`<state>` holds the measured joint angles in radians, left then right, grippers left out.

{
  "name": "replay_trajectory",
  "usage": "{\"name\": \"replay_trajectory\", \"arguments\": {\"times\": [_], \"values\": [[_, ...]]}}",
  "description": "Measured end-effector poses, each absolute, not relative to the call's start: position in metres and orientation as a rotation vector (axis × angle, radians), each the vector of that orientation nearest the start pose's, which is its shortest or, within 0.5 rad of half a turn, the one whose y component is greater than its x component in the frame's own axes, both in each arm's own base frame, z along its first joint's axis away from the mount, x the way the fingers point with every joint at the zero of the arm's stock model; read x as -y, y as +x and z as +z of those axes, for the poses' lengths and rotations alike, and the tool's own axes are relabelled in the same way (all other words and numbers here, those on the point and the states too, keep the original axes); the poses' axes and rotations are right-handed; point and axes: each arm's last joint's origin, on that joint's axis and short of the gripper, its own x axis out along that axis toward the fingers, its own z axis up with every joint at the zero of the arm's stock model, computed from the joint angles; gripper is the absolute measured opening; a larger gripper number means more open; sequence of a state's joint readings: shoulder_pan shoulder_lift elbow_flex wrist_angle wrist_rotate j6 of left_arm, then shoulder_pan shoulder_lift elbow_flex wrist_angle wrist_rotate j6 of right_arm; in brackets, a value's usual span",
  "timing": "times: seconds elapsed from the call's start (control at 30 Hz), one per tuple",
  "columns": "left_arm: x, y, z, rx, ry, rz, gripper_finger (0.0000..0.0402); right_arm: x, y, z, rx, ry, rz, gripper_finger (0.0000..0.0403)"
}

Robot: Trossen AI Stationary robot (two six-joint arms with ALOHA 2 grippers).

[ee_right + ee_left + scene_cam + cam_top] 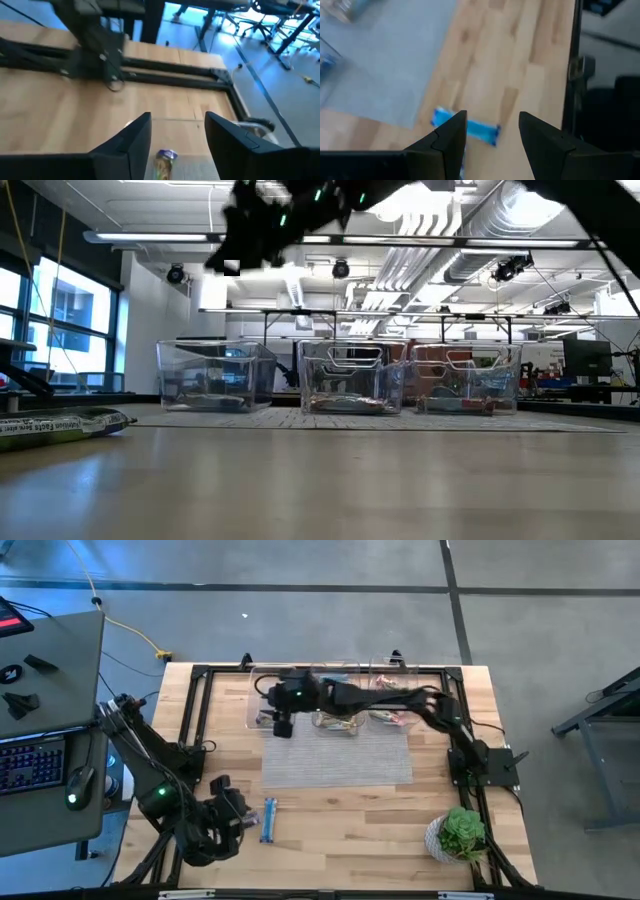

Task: Pick and place Granola Bars by type
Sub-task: Put the blue granola bar into the left transparent bin

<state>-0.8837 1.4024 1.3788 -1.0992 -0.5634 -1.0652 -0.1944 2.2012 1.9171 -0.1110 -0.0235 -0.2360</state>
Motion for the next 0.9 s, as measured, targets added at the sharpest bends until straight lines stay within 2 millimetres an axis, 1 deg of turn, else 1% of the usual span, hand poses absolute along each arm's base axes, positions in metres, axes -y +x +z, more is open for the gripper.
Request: {"name": "replay_trajectory", "arguments": {"times": [0.1, 0.23, 0.33, 0.47, 0.53, 0.63, 0.73, 0.8, 0.9], "values": [[0.199, 0.181, 0.328, -0.926, -0.275, 0.143, 0.0175, 0.082, 0.487, 0.31, -0.401, -0.196, -0.096, 0.0165], [0.207, 0.185, 0.319, -0.996, -0.31, 0.143, 0.0175, 0.058, 0.449, 0.366, -0.395, -0.19, -0.061, 0.0159], [0.216, 0.192, 0.308, -1.01, -0.313, 0.161, 0.0175, 0.041, 0.424, 0.388, -0.435, -0.158, -0.033, 0.0154], [0.223, 0.204, 0.29, -1.009, -0.261, 0.22, 0.0175, 0.022, 0.401, 0.402, -0.504, -0.109, -0.001, 0.0151], [0.223, 0.212, 0.28, -1.023, -0.282, 0.284, 0.0175, 0.014, 0.393, 0.405, -0.535, -0.103, 0.017, 0.0152], [0.212, 0.221, 0.268, -1.11, -0.343, 0.418, 0.0175, 0.003, 0.388, 0.405, -0.561, -0.078, 0.037, 0.0153], [0.201, 0.226, 0.258, -1.227, -0.346, 0.52, 0.0175, -0.007, 0.389, 0.403, -0.574, -0.082, 0.061, 0.0152], [0.196, 0.23, 0.255, -1.307, -0.326, 0.509, 0.0175, -0.012, 0.39, 0.402, -0.574, -0.086, 0.074, 0.015], [0.192, 0.233, 0.254, -1.389, -0.276, 0.425, 0.0175, -0.018, 0.39, 0.401, -0.58, -0.09, 0.089, 0.015]]}}
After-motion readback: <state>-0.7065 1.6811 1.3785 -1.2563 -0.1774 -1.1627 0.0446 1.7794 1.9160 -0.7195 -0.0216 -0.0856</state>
